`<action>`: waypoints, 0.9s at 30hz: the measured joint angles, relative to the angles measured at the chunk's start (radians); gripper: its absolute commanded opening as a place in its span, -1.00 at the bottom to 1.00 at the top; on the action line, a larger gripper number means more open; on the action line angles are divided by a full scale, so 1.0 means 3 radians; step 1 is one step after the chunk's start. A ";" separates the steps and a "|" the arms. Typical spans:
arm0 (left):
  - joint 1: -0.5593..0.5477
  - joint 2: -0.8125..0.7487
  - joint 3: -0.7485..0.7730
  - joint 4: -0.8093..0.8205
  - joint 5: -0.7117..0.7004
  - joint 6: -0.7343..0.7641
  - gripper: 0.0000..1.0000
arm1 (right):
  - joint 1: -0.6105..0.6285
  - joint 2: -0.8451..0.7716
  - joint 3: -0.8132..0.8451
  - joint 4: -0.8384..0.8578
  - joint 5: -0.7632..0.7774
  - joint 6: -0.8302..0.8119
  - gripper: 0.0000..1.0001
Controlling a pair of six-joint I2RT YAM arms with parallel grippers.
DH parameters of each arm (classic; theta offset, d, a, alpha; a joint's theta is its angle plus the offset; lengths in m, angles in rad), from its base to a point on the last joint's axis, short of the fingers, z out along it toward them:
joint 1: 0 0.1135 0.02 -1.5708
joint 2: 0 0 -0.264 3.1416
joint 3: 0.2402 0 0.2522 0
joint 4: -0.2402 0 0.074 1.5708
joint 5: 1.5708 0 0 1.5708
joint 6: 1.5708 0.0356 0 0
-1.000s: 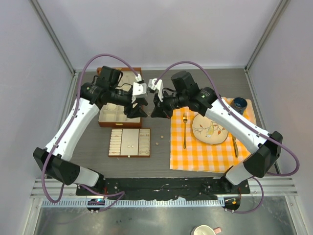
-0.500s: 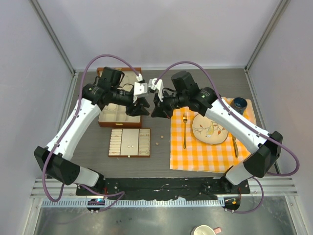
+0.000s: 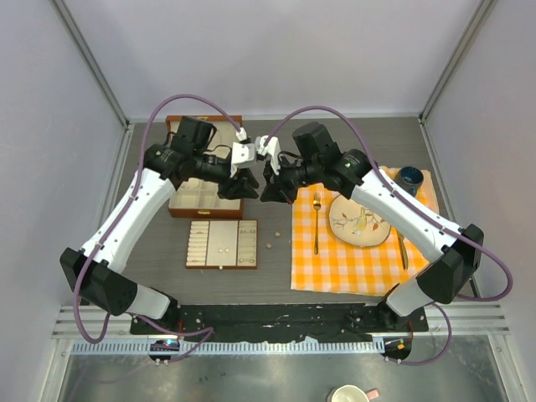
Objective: Organize the mixed jewelry
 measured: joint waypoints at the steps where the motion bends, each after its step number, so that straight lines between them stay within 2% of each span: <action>1: 0.0000 0.0000 -0.0006 0.0001 0.0008 -0.0003 -0.33 | 0.0000 0.0000 0.0000 -0.0005 0.0008 -0.0004 -0.99; 11: 0.0000 -0.0020 -0.0128 0.0145 0.0050 -0.0056 -0.43 | -0.0001 0.0000 0.0000 -0.0069 0.0085 -0.0019 -0.99; 18: 0.0000 -0.0299 -0.0484 0.0557 -0.0009 -0.0268 -0.27 | 0.0000 -0.0003 -0.0001 -0.0048 0.0089 -0.0028 -0.98; 27: 0.0003 -0.0385 -0.0540 0.0793 -0.0058 -0.0439 -0.27 | -0.0017 -0.0011 -0.0001 0.0071 0.0078 -0.0025 -0.99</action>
